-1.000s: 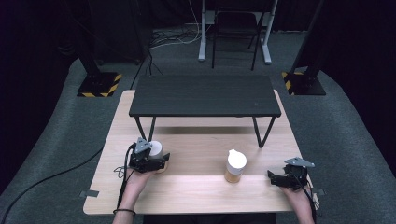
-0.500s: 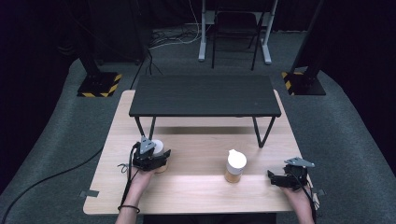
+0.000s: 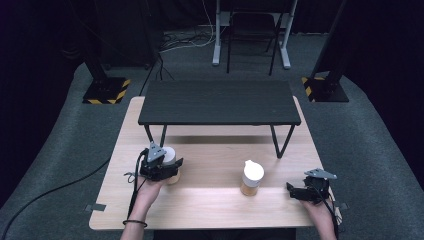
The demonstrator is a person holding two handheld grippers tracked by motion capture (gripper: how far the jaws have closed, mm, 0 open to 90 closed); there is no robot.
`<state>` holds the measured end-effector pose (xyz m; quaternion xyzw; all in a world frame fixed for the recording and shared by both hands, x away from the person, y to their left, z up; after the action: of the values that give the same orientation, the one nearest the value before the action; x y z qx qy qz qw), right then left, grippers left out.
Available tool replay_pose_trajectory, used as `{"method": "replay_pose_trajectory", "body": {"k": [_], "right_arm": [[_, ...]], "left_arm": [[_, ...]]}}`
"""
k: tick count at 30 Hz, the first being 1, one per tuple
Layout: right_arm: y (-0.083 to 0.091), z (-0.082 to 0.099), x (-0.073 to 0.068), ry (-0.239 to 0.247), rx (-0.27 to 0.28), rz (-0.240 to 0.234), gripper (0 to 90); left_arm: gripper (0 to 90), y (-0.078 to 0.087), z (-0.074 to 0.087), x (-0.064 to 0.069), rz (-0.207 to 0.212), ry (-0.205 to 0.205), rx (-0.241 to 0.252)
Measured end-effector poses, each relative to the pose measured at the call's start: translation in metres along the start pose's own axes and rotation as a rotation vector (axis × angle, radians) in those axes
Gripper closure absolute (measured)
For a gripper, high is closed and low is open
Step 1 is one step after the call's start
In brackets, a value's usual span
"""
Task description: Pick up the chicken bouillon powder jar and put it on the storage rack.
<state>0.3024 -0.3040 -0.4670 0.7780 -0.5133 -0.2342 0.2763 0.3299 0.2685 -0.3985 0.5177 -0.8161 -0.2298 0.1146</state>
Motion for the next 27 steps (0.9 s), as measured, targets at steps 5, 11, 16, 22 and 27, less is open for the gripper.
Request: {"method": "replay_pose_trajectory", "body": {"k": [5, 11, 16, 22, 27], "right_arm": [[0.0, 0.0, 0.0, 0.001, 0.0, 0.0, 4.4], [0.0, 0.0, 0.0, 0.0, 0.0, 0.0, 4.4], [0.0, 0.0, 0.0, 0.0, 0.0, 0.0, 4.4], [0.0, 0.0, 0.0, 0.0, 0.0, 0.0, 4.4], [0.0, 0.0, 0.0, 0.001, 0.0, 0.0, 4.3]], "left_arm": [[35.9, 0.008, -0.009, -0.002, 0.012, 0.006, 0.024], [36.1, 0.017, -0.025, -0.004, 0.02, -0.011, 0.027], [36.2, 0.024, -0.037, -0.004, 0.029, -0.01, 0.047], [36.2, 0.031, -0.054, -0.003, 0.028, -0.029, 0.054], [36.3, 0.037, -0.069, -0.005, 0.047, -0.039, 0.071]]}}
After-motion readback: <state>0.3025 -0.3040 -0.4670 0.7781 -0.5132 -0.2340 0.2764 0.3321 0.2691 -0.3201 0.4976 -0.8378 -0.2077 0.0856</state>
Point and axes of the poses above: each handheld gripper's, and its own axes: y roughly backward along the jaws, z roughly out of its underside, x roughly to its right, the point moved 5 cm from there along -y, roughly forward along the jaws, and after that the axes turned 7 degrees about -z, right-handed, at the moved point
